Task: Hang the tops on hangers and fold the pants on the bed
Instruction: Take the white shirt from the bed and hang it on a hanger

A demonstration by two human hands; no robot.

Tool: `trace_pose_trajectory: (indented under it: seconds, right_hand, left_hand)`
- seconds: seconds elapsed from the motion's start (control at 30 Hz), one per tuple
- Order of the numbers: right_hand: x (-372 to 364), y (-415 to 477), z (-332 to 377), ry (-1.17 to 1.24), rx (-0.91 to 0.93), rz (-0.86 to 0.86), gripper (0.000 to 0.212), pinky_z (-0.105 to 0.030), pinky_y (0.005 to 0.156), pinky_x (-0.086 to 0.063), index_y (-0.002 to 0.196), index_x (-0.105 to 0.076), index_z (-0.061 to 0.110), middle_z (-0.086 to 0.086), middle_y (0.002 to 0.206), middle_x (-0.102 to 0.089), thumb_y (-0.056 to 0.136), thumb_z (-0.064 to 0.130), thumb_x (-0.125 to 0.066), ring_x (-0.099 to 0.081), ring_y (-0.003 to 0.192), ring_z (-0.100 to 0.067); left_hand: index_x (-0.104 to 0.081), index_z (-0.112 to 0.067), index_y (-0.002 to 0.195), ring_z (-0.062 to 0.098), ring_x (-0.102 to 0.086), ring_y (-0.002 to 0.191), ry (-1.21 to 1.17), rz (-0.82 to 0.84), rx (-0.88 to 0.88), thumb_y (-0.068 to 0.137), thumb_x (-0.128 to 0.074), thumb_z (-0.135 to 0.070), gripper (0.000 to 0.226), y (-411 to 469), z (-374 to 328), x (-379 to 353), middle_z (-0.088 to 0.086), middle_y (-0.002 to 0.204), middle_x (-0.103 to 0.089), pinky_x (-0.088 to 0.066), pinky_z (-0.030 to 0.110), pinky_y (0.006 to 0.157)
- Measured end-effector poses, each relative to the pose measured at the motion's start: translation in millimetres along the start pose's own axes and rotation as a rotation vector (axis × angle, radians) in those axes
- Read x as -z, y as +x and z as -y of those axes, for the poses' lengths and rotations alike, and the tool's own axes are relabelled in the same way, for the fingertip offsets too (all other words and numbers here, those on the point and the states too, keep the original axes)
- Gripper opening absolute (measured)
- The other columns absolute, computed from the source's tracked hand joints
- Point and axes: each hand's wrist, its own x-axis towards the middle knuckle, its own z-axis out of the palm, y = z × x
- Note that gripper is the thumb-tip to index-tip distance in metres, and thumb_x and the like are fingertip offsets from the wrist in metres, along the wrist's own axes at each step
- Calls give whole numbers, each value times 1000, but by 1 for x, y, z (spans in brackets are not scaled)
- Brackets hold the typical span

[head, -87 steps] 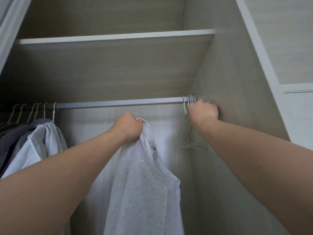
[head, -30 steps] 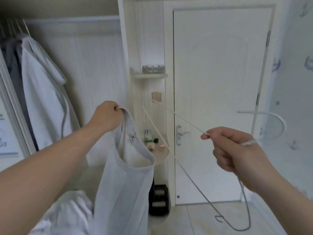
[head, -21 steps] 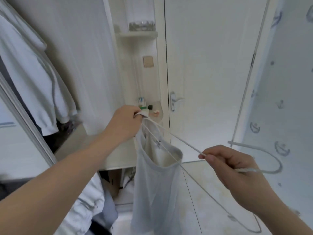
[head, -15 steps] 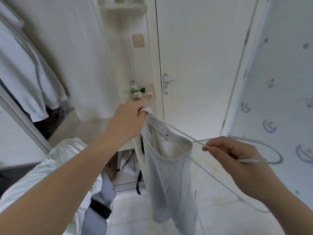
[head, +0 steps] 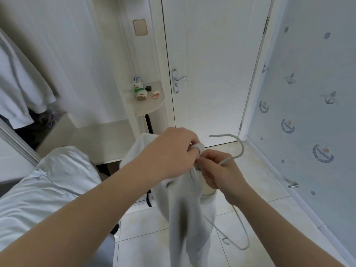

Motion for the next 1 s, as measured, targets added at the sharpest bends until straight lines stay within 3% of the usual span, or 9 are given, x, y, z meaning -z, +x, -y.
trace_pose_trajectory:
  seconds: [0.1,0.17,0.27,0.43,0.53,0.67,0.77,0.87,1.0]
  right_hand:
    - [5,-2,-6,185,38,4,18,-16,42,-18,73,-61,2,3,48,-32,90,7,-57,-21,41,-11]
    - [7,-1,-6,206,69,32,15,-16,44,-18,75,-62,0,1,49,-32,83,11,-55,-21,42,-12]
    - [6,0,-3,152,147,71,21,-15,44,-21,69,-66,7,0,47,-38,81,9,-48,-26,42,-12]
    - [-3,8,-9,90,250,-54,26,-19,43,-29,66,-55,-3,-6,52,-44,86,12,-46,-37,45,-11]
    - [-9,8,-23,20,229,-184,30,-27,46,-40,76,-59,3,-8,61,-53,88,30,-53,-49,53,-18]
    - [5,-9,-56,-216,303,-358,22,-23,85,-50,104,-62,18,11,99,-67,90,33,-52,-64,100,-9]
    - [3,-22,-86,-316,244,-156,23,-20,88,-51,117,-61,22,15,107,-68,94,20,-58,-65,106,-7]
    - [-20,-29,-110,-409,110,167,41,-25,99,-47,134,-52,28,17,127,-61,96,19,-63,-56,121,-3]
    - [-42,-36,-130,-525,81,271,8,-34,76,-46,94,-57,21,5,89,-60,96,26,-63,-54,84,-13]
  left_hand:
    - [-67,-39,110,13,-46,113,383,83,-104,88,-38,-76,53,-4,21,6,-15,115,-54,-37,33,92]
    - [-61,-44,123,12,-40,127,437,155,-142,87,-28,-77,59,-7,36,14,-17,126,-50,-29,37,108]
    - [-60,-36,123,14,-60,107,390,186,-146,95,-17,-59,57,-14,45,12,-13,111,-64,-45,35,91]
    - [-57,-36,118,13,-65,89,411,103,-117,88,9,-59,76,-39,36,-29,-11,97,-66,-51,34,70]
    - [-57,-32,111,17,-65,91,335,125,-10,98,-12,-57,54,-49,47,-51,-9,95,-67,-51,37,72]
    - [-61,-23,104,21,-62,78,47,-7,192,102,-37,-46,32,-77,76,-74,-8,79,-63,-50,41,68]
    - [-65,-19,101,16,-52,56,-93,-236,248,102,-51,-34,20,-100,77,-91,-8,59,-52,-45,39,54]
    - [-65,-19,100,10,-48,52,-176,-360,332,102,-57,-28,12,-113,72,-108,-9,54,-47,-34,24,51]
    - [-61,-18,93,8,-45,52,-297,-414,397,102,-58,-23,10,-127,69,-121,-12,57,-46,-30,16,53]
